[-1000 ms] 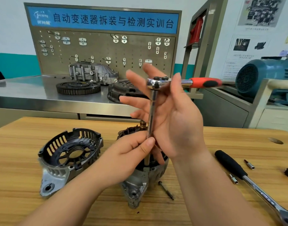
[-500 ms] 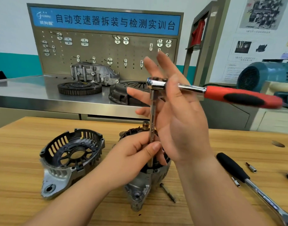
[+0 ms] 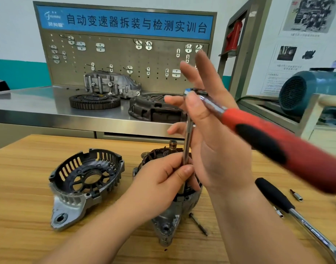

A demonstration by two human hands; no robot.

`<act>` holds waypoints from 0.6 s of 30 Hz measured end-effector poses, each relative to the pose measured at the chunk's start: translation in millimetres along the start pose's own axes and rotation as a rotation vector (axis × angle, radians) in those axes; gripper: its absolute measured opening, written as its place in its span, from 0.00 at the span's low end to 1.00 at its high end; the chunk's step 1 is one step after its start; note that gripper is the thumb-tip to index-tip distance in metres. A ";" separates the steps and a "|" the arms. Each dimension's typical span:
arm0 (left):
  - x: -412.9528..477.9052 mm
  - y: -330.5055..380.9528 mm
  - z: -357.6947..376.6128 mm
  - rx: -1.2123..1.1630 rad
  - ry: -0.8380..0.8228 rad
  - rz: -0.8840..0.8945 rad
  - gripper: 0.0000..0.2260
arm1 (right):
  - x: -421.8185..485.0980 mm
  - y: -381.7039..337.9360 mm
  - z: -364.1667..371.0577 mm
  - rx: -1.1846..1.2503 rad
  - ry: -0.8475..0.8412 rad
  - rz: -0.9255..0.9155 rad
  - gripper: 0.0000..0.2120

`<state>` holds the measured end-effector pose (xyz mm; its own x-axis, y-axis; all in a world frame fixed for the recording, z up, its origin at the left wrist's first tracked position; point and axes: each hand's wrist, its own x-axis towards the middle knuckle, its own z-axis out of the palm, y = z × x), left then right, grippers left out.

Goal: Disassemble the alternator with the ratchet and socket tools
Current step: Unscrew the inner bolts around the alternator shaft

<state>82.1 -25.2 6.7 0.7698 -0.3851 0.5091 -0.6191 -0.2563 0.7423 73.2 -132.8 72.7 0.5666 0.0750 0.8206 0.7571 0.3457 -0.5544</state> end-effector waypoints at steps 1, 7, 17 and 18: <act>-0.5 -0.1 0.3 -0.005 0.006 0.001 0.10 | -0.1 0.3 0.5 0.011 -0.011 -0.006 0.20; -3.1 -2.9 -4.6 -0.097 -0.047 0.002 0.16 | 1.6 3.6 -1.6 0.338 -0.045 0.285 0.22; -1.3 2.4 -1.4 -0.020 -0.009 0.025 0.09 | -0.3 1.2 -1.0 0.105 0.019 0.124 0.16; -1.0 3.0 -0.6 -0.018 -0.001 0.019 0.08 | 0.0 -0.4 -1.1 0.033 0.018 0.072 0.15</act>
<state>79.5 -25.0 8.6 0.7577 -0.3908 0.5226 -0.6308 -0.2333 0.7401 73.3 -134.0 72.8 0.6254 0.0842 0.7758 0.7031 0.3704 -0.6070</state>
